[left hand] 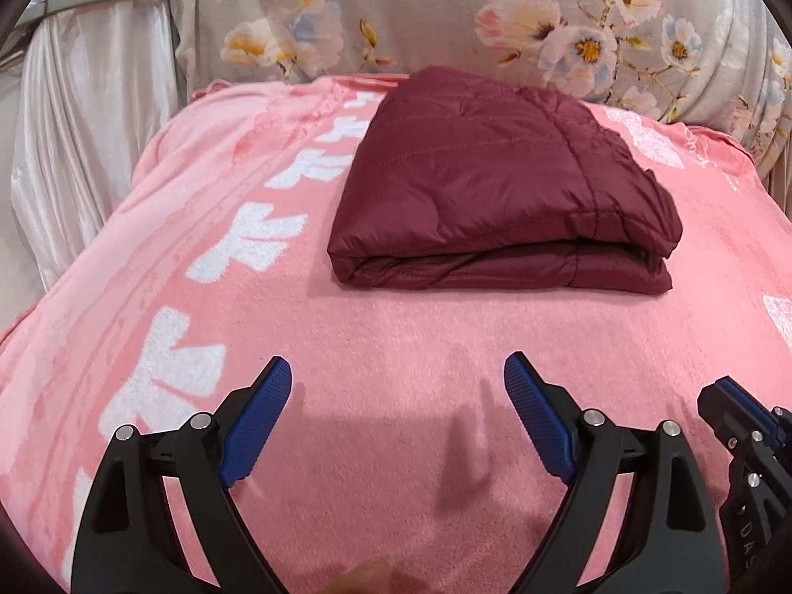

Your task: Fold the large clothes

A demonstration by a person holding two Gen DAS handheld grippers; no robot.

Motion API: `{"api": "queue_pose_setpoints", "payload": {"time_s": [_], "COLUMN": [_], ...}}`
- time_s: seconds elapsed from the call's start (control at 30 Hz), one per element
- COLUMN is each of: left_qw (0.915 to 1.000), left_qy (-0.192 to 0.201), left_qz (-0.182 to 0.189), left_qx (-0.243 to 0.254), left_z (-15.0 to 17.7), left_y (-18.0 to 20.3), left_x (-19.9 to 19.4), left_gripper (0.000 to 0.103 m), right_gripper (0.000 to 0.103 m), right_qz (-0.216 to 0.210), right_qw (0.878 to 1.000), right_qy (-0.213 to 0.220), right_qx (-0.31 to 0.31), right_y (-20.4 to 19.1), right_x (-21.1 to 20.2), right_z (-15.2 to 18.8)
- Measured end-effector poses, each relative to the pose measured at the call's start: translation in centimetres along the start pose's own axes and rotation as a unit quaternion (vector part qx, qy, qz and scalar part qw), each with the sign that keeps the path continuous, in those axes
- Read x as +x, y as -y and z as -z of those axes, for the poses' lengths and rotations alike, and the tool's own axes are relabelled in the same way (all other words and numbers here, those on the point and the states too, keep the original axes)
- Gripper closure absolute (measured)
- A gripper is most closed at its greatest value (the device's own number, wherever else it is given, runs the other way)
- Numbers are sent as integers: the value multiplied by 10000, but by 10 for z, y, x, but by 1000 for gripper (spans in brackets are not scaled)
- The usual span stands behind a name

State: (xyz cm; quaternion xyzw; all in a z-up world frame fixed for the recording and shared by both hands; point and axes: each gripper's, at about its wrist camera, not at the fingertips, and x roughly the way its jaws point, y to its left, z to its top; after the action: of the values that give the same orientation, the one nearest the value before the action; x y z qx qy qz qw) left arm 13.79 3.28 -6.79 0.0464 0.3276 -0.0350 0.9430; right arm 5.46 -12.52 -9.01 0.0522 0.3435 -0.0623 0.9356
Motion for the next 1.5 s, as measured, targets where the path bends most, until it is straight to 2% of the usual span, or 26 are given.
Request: {"api": "queue_pose_setpoints", "payload": {"time_s": [0.1,0.33,1.5], "left_qw": [10000,10000,9998], "left_qy": [36,-3,92], "left_qz": [25,-60,-168], "left_qx": [-7,-75,51], "left_z": [3,4,6], "left_y": [1,0,7], "left_x": [-3,-1,-5], "left_gripper": [13,12,12], "right_gripper": [87,86,86], "right_qz": [48,85,237], "right_qw": [10000,9999,9997], "right_qy": [-42,-62,-8], "right_qx": [39,68,-78], "right_y": [1,3,-5], "right_x": [2,4,3], "right_z": [2,3,4]}}
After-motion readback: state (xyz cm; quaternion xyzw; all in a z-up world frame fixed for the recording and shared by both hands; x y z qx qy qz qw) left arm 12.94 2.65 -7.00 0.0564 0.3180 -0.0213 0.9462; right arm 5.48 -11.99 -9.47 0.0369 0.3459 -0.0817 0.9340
